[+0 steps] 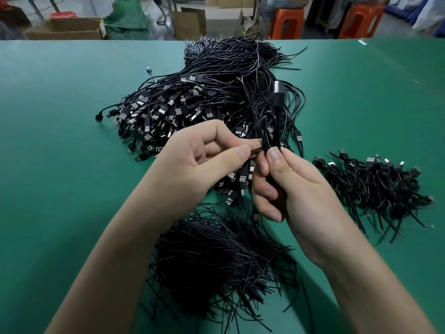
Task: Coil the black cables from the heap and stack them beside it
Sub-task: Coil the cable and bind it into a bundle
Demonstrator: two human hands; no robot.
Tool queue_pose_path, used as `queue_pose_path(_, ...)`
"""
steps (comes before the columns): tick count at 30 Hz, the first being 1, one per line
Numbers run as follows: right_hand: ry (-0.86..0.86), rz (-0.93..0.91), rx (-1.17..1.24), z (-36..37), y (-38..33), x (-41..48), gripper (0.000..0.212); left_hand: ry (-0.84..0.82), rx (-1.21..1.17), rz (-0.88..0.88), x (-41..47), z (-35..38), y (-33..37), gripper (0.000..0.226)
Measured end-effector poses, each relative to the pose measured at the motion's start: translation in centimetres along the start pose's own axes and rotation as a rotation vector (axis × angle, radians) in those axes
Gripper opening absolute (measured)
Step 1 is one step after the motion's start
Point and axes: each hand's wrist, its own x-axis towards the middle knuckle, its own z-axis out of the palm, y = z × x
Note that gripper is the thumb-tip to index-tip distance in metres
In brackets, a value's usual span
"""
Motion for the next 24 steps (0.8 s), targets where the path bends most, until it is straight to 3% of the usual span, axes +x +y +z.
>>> queue_pose_path(4,0.007,0.021,0.041,0.0,0.0,-0.1,0.034,-0.066,-0.07,-0.019,0.1,-0.3,-0.5,0.02)
queue_pose_path(10,-0.101,0.052,0.089,0.5,0.0,-0.4,0.032,0.05,-0.252,-0.01,0.6,0.0,-1.7,0.016)
queue_pose_path(19,-0.273,0.078,0.286,0.4,0.0,-0.5,0.03,0.032,-0.432,-0.037,0.6,0.4,-2.8,0.03)
queue_pose_path(24,-0.29,0.081,0.246,0.4,0.1,-0.4,0.03,0.055,-0.47,-0.084,0.8,0.5,-3.2,0.027)
